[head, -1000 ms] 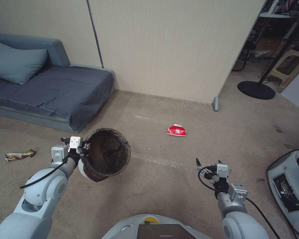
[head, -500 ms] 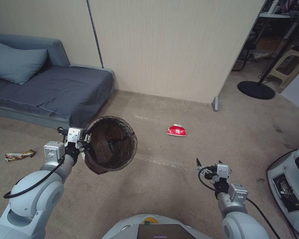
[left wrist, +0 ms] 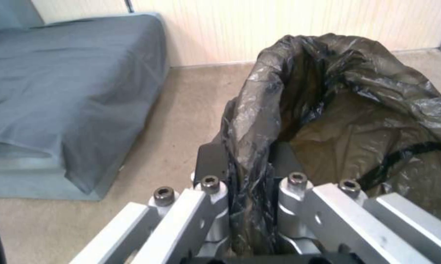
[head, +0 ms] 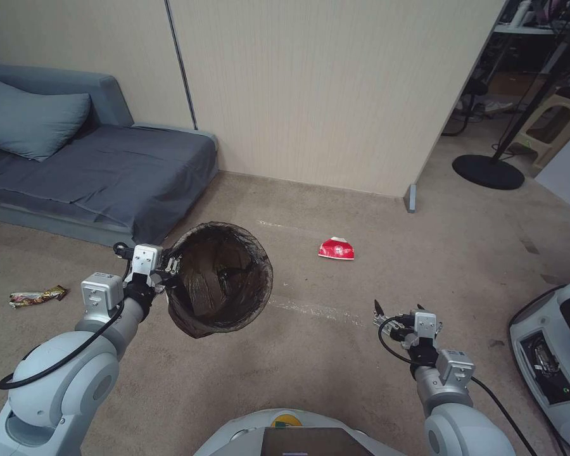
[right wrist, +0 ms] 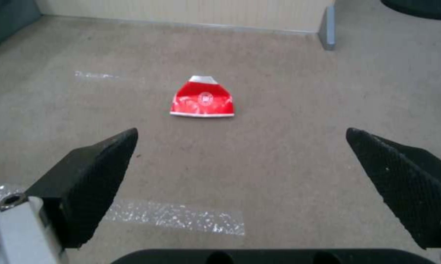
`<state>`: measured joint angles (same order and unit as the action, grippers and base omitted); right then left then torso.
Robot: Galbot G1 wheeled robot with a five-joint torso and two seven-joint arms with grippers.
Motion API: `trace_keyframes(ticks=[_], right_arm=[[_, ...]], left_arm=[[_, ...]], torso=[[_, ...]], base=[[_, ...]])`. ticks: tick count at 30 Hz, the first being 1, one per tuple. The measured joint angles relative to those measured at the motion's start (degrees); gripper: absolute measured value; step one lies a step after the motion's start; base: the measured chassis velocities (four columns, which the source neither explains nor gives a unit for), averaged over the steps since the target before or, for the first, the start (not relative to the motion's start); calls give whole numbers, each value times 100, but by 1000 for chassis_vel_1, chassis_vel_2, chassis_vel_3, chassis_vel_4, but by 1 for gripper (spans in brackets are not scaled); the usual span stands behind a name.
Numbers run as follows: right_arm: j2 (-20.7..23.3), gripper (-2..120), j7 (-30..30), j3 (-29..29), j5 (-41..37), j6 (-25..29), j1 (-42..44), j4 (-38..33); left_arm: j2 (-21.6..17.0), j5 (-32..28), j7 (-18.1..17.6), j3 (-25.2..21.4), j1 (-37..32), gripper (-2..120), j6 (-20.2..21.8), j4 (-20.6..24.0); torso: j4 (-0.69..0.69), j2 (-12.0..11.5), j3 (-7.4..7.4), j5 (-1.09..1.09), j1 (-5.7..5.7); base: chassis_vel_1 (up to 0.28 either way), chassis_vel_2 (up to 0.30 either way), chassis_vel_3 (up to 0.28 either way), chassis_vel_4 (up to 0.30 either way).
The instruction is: Pick up the trash bin, then pick up the garbage from the floor and place it into the trash bin.
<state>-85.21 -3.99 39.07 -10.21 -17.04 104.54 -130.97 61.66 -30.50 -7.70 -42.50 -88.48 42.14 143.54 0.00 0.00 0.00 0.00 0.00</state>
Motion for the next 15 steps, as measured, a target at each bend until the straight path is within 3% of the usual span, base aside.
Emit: trace_keyframes(ticks=[15], right_arm=[[70,100,-20,67,-122,43,-4,-41]], left_arm=[[49,91,88,31,38,7,-1,-16]], torso=[[0,0,0,0,0]], base=[[0,0,0,0]])
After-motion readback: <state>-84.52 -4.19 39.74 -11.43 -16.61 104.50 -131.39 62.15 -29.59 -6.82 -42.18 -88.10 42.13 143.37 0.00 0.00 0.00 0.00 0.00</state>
